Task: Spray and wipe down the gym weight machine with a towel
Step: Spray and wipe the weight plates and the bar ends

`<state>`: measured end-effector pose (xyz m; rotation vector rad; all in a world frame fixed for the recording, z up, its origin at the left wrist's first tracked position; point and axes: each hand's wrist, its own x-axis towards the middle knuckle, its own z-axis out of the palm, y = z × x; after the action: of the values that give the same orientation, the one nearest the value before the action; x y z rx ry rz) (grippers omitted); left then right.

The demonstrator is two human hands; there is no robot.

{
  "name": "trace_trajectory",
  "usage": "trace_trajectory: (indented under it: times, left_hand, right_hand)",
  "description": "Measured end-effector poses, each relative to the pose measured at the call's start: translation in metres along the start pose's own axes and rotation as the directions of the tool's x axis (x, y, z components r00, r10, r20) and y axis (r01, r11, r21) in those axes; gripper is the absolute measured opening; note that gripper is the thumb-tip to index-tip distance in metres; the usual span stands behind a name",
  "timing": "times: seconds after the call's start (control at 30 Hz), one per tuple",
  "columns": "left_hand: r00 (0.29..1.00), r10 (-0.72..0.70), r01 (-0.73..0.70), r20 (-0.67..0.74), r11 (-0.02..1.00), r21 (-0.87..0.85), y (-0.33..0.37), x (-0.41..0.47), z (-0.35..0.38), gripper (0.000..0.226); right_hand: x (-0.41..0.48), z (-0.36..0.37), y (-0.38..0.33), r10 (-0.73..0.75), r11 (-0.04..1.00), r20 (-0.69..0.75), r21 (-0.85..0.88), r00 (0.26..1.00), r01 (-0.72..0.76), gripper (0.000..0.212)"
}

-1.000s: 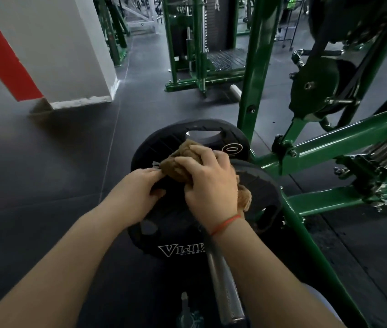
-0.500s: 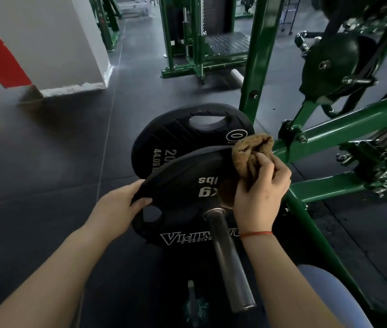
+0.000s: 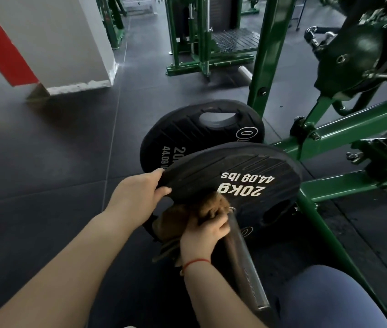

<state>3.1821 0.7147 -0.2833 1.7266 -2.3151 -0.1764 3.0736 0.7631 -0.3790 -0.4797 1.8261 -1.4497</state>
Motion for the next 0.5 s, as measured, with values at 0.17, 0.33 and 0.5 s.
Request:
trace_trajectory:
  times: [0.17, 0.33, 0.5]
  left_hand:
    - [0.998, 0.054, -0.053, -0.044, 0.998, 0.022, 0.006, 0.005, -0.004, 0.037]
    - [0.996, 0.075, -0.073, -0.055, 0.997, 0.035, 0.010, 0.008, -0.008, 0.035]
    - [0.997, 0.071, -0.069, -0.036, 0.996, 0.054, 0.013, 0.014, -0.009, 0.033]
  right_hand:
    - [-0.003, -0.008, 0.004, 0.114, 0.991, 0.073, 0.063, 0.991, -0.119, 0.059]
    - [0.048, -0.042, -0.038, -0.026, 0.974, -0.226, 0.215, 0.974, 0.076, 0.045]
    - [0.095, -0.076, -0.076, -0.168, 0.928, -0.427, 0.236, 0.889, 0.288, 0.054]
